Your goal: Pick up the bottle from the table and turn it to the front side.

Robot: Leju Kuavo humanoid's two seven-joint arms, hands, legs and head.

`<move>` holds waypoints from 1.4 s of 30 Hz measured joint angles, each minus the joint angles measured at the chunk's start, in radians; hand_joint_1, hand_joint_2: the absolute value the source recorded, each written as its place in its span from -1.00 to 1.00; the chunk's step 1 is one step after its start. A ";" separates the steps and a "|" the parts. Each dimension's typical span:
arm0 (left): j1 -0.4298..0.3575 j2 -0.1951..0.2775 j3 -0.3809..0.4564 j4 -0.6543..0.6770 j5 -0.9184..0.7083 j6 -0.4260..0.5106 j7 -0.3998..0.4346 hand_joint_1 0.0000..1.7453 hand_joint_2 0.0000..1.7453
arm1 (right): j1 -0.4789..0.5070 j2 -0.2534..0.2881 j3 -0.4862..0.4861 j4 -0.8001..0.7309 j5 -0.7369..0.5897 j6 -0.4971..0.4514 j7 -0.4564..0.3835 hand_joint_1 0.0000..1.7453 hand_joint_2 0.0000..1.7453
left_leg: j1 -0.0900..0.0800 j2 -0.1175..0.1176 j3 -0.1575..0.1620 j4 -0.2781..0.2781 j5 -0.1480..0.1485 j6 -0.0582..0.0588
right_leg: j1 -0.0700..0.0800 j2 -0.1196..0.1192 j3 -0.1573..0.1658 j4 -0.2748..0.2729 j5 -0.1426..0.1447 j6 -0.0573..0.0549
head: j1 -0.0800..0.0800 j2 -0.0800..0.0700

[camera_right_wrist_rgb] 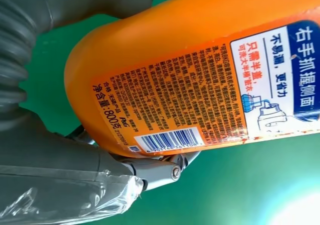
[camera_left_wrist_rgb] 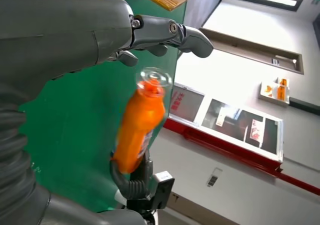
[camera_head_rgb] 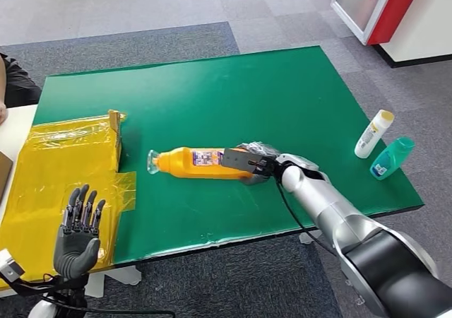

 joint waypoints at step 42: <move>-0.231 0.193 -0.250 -0.197 0.148 0.131 0.293 -1.00 1.00 | 0.350 0.306 -0.087 -0.340 -0.238 -0.133 -0.275 1.00 1.00 | 0.000 0.000 -0.001 0.000 0.001 -0.003 | 0.001 0.000 -0.002 0.001 0.000 -0.003 | 0.000 0.000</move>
